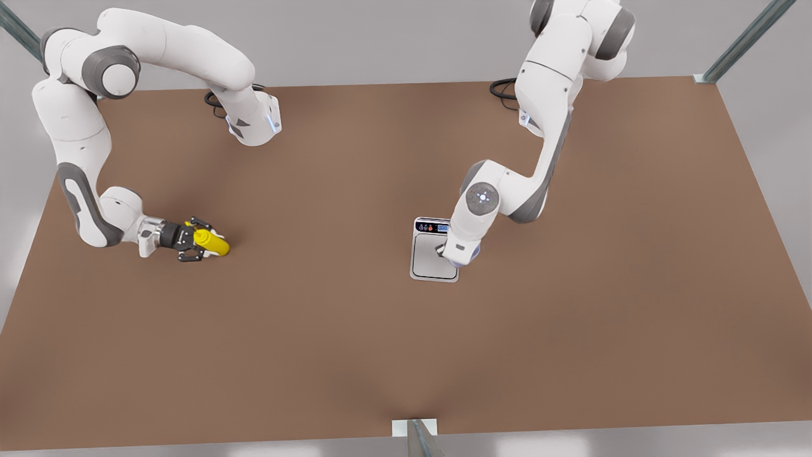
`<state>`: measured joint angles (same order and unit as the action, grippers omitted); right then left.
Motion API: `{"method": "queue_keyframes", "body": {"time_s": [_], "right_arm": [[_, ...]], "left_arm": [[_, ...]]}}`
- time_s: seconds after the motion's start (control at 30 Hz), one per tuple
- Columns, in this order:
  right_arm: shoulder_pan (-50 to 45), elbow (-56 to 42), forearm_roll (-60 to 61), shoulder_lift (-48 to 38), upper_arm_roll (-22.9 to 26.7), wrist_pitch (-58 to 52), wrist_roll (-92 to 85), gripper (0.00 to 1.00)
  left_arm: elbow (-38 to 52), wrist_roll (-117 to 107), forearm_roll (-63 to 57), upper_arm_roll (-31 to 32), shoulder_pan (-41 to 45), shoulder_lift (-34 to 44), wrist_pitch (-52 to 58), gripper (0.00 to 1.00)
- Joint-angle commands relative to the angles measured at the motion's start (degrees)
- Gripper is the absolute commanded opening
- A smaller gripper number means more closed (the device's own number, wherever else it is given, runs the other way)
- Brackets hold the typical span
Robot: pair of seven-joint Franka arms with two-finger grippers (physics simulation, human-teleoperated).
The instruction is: Move cup to the weight, pick up sauce bottle, pour sauce
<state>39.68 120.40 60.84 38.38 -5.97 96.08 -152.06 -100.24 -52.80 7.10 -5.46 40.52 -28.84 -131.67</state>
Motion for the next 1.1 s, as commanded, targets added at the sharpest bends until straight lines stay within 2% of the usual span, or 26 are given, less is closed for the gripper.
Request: {"method": "queue_keyframes", "body": {"time_s": [0.0, 0.07, 0.13, 0.17, 0.23, 0.27, 0.3, 0.37, 0.43, 0.5, 0.63, 0.73, 0.77, 0.83, 0.87, 0.9, 0.93, 0.97, 1.0, 1.03, 1.07], "right_arm": [[0.0, -0.2, 0.2, -0.1, -0.1, -0.1, 0.1, 0.59], [-0.1, -1.8, 0.3, -1.6, -0.7, -0.5, 3.5, 0.61], [-2.3, -5.0, -0.3, -6.8, -0.7, -0.5, 11.6, 0.61], [-3.7, -6.1, -0.6, -9.3, -0.5, -0.2, 14.7, 0.61], [-7.5, -6.9, -1.5, -14.1, -0.4, 3.0, 20.7, 0.61], [-9.6, -7.5, -2.4, -16.1, -0.4, 4.8, 25.2, 0.62], [-12.2, -7.9, -2.5, -17.5, -0.4, 7.4, 28.7, 0.62], [-18.4, -7.9, -3.4, -20.6, -0.4, 14.1, 34.6, 0.62], [-22.0, -10.0, -5.6, -21.0, -0.4, 17.8, 36.5, 0.62], [-25.2, -11.7, -8.3, -21.4, -0.4, 20.4, 42.0, 0.62], [-32.4, -11.2, -12.9, -24.0, -0.5, 28.0, 48.8, 0.62], [-38.8, -9.8, -18.3, -26.2, -0.6, 35.2, 58.4, 0.62], [-40.6, -9.7, -20.4, -26.5, -0.6, 37.2, 61.3, 0.62], [-45.7, -9.7, -26.4, -27.0, -0.6, 41.6, 71.1, 0.62], [-48.7, -9.9, -31.6, -27.0, -0.5, 43.8, 77.6, 0.62], [-51.6, -9.9, -36.4, -27.0, -0.5, 45.8, 84.3, 0.62], [-54.7, -9.9, -42.5, -27.0, -0.5, 47.3, 92.5, 0.62], [-57.2, -10.2, -47.6, -27.0, -0.5, 47.4, 98.4, 0.62], [-60.0, -10.5, -54.4, -26.9, -0.5, 47.5, 105.0, 0.62], [-62.8, -10.8, -60.0, -26.3, -0.5, 48.7, 109.8, 0.62], [-65.2, -12.7, -63.9, -24.5, -0.6, 48.6, 111.4, 0.62]], "left_arm": [[0.6, -0.5, 2.8, -0.1, 0.5, -0.4, -0.1, 0.21], [1.1, -1.9, 2.7, 0.0, 1.3, -0.9, -0.3, 0.21], [2.2, -2.9, 2.7, -0.1, 1.9, -2.1, -0.3, 0.21], [2.2, -2.9, 2.7, -0.1, 1.9, -2.0, -0.2, 0.32], [2.2, -2.7, 2.6, -0.1, 1.8, -2.0, 0.0, 0.48], [2.2, -2.9, 2.7, -0.1, 1.8, -2.0, 0.0, 0.49], [2.2, -3.0, 2.7, -0.1, 1.8, -2.0, 0.0, 0.6], [2.6, -3.1, 2.7, -0.1, 1.8, -2.1, 0.1, 0.71], [3.0, -3.9, 2.7, -0.1, 1.8, -2.1, 0.1, 0.71], [3.6, -4.0, 2.7, -0.1, 1.8, -1.8, 1.1, 0.81], [6.6, -2.8, 2.5, -0.8, 1.8, -1.1, 7.4, 0.82], [8.9, 5.6, 2.8, -6.4, 1.4, 2.6, 15.6, 0.83], [8.9, 11.2, 3.5, -10.0, 1.0, 4.6, 19.3, 0.84], [8.8, 31.4, 7.8, -23.4, 1.1, 7.6, 28.1, 0.87], [8.8, 38.9, 7.9, -29.2, 1.0, 7.7, 29.8, 1.0], [8.9, 43.7, 8.7, -34.4, 0.9, 8.3, 32.7, 1.0], [8.8, 49.0, 9.3, -33.9, -5.7, 11.1, 33.9, 1.0], [8.6, 50.8, 7.0, -21.4, -18.9, 15.3, 35.3, 1.0], [8.5, 50.3, 0.9, -12.8, -25.3, 18.1, 36.0, 1.0], [10.4, 49.0, -1.5, -0.4, -35.0, 17.9, 36.0, 1.0], [10.9, 48.4, -2.3, 0.7, -35.5, 17.2, 35.9, 1.0]]}}
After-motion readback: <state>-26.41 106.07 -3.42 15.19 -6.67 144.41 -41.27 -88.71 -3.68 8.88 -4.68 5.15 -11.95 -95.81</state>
